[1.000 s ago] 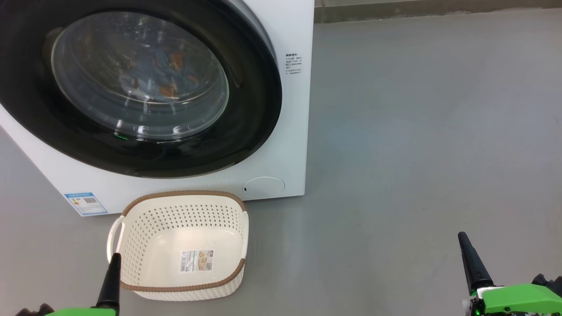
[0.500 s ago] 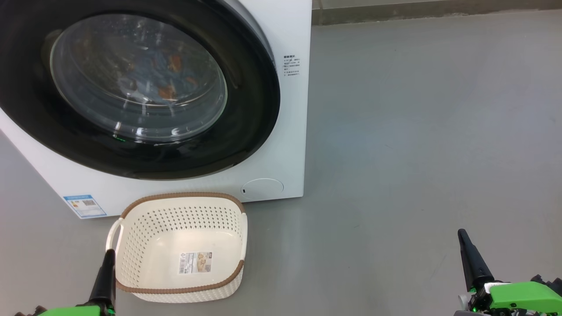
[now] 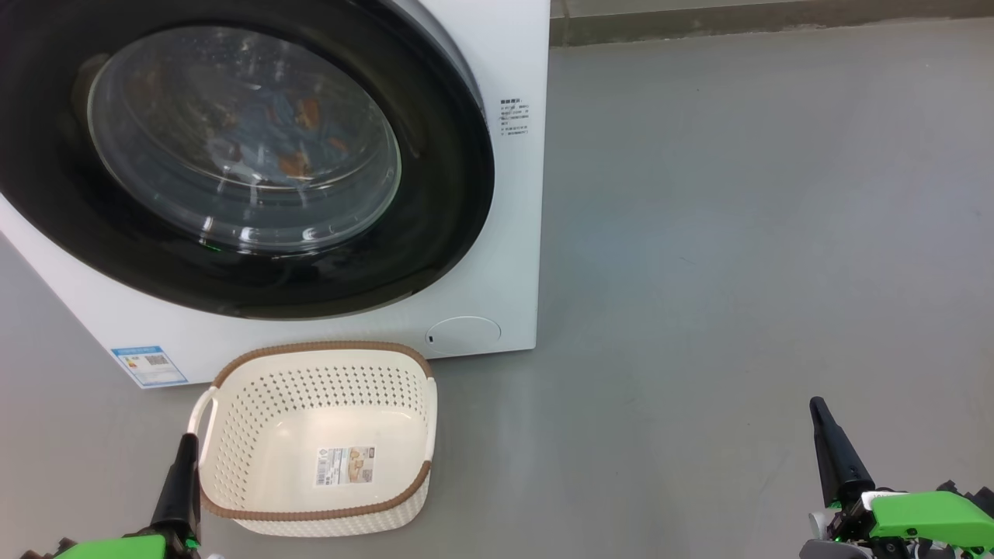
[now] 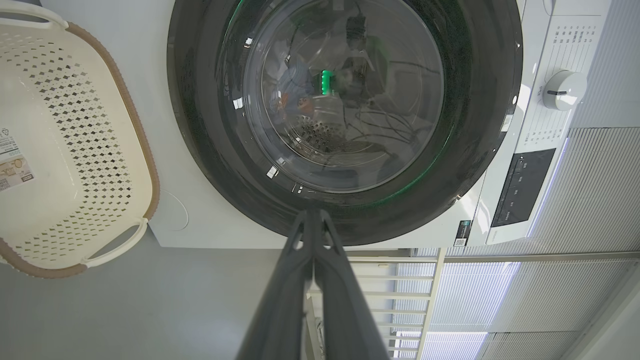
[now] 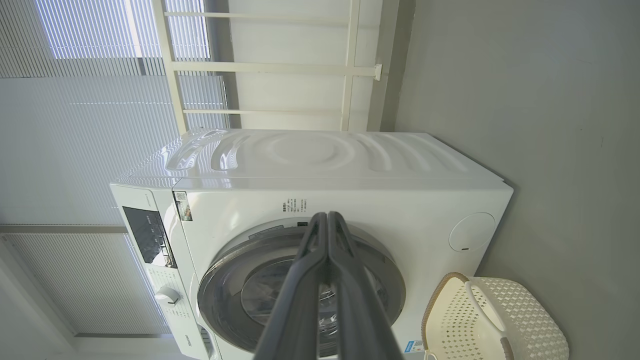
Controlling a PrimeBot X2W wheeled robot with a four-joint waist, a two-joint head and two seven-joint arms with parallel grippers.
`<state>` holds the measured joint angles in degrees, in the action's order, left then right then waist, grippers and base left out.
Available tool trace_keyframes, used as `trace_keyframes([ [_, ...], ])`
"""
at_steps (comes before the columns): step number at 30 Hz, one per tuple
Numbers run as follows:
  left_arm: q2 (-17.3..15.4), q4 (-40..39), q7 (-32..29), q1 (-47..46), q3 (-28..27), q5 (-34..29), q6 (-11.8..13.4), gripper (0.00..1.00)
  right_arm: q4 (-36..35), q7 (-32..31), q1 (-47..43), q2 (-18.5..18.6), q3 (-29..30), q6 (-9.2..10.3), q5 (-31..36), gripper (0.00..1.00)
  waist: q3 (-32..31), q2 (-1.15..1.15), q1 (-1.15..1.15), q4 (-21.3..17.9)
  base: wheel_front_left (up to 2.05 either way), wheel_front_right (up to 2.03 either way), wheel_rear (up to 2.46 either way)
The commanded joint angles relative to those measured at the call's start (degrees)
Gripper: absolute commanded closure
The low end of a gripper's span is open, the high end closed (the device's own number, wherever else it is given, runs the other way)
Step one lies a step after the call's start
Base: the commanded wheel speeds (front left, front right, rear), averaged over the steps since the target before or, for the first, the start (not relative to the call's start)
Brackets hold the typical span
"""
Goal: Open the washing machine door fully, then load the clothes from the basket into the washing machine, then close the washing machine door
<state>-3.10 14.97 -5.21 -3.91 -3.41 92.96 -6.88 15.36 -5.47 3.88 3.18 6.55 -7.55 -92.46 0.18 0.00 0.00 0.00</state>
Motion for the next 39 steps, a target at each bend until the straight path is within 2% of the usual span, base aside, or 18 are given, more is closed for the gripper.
trace_keyframes([
  [1,-0.6,-1.0,-0.3,-2.2,-1.9,0.2,-0.6,1.00,-1.4,-0.3,2.2,0.4,-0.9,0.06,-0.5,1.00,0.0,0.00,0.00,0.0,0.00,0.00,0.00],
  [39,-0.3,-0.9,-0.7,-2.2,-2.4,-0.2,-0.6,1.00,-1.4,-0.6,2.3,0.1,-0.5,0.06,-0.1,1.00,0.0,0.00,0.00,0.0,0.00,0.00,0.00],
])
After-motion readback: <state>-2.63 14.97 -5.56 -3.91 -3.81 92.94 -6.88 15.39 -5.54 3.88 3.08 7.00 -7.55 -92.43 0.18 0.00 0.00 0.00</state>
